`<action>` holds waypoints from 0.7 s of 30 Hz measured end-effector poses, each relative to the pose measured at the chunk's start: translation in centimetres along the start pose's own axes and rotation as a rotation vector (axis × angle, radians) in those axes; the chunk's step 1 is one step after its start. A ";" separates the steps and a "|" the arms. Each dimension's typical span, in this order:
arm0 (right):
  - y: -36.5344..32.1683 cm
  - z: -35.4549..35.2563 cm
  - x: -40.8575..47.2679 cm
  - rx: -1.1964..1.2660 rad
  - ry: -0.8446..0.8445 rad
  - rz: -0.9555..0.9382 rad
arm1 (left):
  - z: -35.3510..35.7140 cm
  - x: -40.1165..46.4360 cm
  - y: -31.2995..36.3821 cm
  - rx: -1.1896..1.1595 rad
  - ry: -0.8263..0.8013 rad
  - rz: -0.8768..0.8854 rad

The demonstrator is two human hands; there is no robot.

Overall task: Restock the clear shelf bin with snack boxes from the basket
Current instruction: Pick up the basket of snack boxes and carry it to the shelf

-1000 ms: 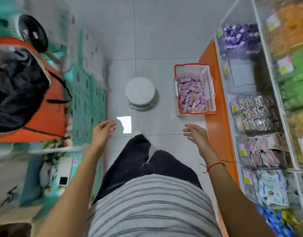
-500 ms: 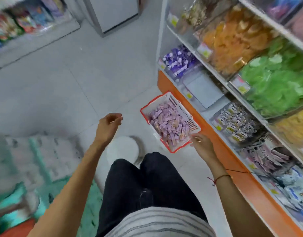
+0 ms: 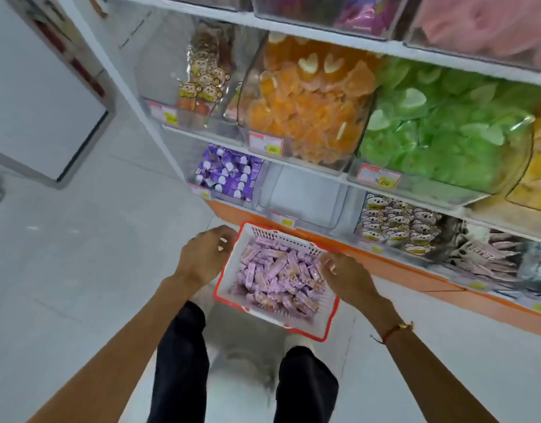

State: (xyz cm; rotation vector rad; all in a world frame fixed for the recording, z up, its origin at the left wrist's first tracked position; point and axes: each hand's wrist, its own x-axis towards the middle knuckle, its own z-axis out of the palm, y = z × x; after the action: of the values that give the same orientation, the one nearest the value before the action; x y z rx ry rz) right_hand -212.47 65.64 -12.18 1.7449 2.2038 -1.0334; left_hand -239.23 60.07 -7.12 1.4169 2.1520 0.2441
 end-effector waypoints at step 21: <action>5.8 17.3 23.9 -0.452 0.859 -0.180 | 22.8 25.1 -9.2 0.314 0.467 0.998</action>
State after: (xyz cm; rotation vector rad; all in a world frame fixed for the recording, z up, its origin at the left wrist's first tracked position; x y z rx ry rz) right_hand -219.80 75.08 -39.75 1.9872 2.7739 0.3088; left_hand -241.84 75.26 -38.66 2.7622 1.6350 0.6668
